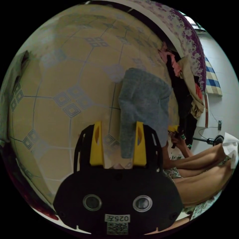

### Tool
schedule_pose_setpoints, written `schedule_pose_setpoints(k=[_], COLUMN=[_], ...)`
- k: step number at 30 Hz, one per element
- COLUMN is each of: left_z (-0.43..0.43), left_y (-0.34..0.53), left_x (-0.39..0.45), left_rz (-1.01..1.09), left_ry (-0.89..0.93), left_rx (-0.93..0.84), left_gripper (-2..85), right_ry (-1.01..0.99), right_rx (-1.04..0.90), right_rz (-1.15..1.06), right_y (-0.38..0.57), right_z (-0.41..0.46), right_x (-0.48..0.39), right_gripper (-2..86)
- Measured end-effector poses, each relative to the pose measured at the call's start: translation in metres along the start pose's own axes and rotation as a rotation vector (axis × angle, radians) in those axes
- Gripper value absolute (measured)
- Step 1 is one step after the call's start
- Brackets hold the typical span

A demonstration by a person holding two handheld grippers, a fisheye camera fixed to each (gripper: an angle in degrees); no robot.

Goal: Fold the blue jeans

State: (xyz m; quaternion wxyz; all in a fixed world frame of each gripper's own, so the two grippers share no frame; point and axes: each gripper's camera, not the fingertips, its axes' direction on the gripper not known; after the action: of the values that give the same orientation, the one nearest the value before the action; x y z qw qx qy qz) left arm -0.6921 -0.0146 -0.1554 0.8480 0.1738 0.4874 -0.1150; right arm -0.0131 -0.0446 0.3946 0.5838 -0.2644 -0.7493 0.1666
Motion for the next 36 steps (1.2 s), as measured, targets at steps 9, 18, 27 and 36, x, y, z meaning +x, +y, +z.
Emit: schedule_pose_setpoints(k=[9,18,27,36], left_z=[-0.033,-0.062,-0.202,-0.343], left_y=[0.005,0.042,0.144,0.220], left_x=[-0.055,-0.114,-0.193,-0.275], left_rz=[0.048,-0.044,-0.308,-0.543], left_ry=[0.293,0.537,0.704,0.308], left_rx=[-0.068,-0.044,0.698,1.241], left_gripper=[8.8,6.8,3.6,3.7], right_ry=[0.071,0.020,0.085,0.007], right_rx=[-0.106,-0.350,-0.848,-1.276], right_rz=[0.014,0.043,-0.208,-0.616], right_y=[-0.049,-0.128,-0.294,-0.332], right_z=[0.093,0.157,0.393,0.710], right_x=[-0.003,-0.056,-0.258,-0.415], right_gripper=[14.2,6.0,5.7,6.3])
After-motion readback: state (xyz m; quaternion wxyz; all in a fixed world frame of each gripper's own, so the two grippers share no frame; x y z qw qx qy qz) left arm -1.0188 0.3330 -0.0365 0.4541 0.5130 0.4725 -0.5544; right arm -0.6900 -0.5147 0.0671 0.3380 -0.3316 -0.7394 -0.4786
